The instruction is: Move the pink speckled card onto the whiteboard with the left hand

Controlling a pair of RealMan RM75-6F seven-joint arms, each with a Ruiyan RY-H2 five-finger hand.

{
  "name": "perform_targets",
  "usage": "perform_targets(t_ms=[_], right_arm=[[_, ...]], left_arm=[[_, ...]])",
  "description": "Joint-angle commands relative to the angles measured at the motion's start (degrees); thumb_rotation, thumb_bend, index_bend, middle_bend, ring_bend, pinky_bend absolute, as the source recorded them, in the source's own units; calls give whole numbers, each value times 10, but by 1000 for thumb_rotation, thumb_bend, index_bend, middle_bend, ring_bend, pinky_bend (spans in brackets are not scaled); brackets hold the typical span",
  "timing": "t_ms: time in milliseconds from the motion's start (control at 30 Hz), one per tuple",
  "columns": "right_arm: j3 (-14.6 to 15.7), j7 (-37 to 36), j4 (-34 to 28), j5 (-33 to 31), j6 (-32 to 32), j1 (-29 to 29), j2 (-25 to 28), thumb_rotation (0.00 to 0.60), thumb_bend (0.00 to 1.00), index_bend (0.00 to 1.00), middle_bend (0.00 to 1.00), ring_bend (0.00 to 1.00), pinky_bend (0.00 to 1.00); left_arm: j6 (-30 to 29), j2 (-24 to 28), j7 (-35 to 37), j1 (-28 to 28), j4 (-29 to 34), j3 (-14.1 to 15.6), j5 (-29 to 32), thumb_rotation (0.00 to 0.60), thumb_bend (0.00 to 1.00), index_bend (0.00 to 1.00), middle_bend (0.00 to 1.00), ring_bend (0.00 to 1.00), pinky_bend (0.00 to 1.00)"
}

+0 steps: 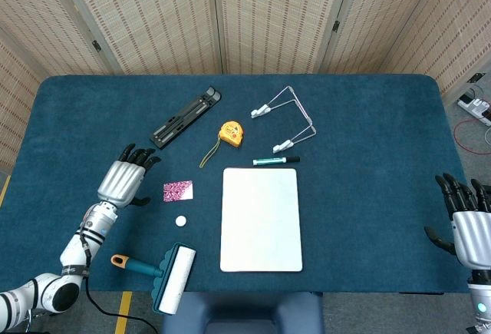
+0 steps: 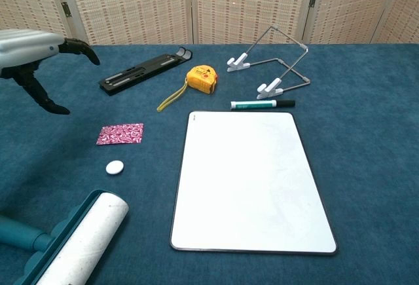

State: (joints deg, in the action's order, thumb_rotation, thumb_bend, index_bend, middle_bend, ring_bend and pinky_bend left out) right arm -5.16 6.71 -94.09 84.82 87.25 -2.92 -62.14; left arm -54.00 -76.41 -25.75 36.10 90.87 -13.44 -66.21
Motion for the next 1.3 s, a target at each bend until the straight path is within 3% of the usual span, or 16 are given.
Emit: perform_targets(t_ms=[33, 567, 1300], right_arm=[[0, 0, 0, -1, -2, -1, 0, 600, 229, 56, 111, 141, 0], [-1, -13, 10, -8, -12, -5, 0, 600, 230, 58, 111, 142, 0], [0, -39, 30, -12, -8, 1, -3, 600, 230, 70, 111, 142, 0]], left_arm=[[19, -23, -20, 22, -17, 2, 30, 600, 182, 238, 150, 149, 0], [45, -94, -115, 101, -44, 22, 194, 600, 239, 303, 150, 136, 0], [28, -134, -144, 150, -89, 45, 309, 600, 246, 324, 150, 129, 0]])
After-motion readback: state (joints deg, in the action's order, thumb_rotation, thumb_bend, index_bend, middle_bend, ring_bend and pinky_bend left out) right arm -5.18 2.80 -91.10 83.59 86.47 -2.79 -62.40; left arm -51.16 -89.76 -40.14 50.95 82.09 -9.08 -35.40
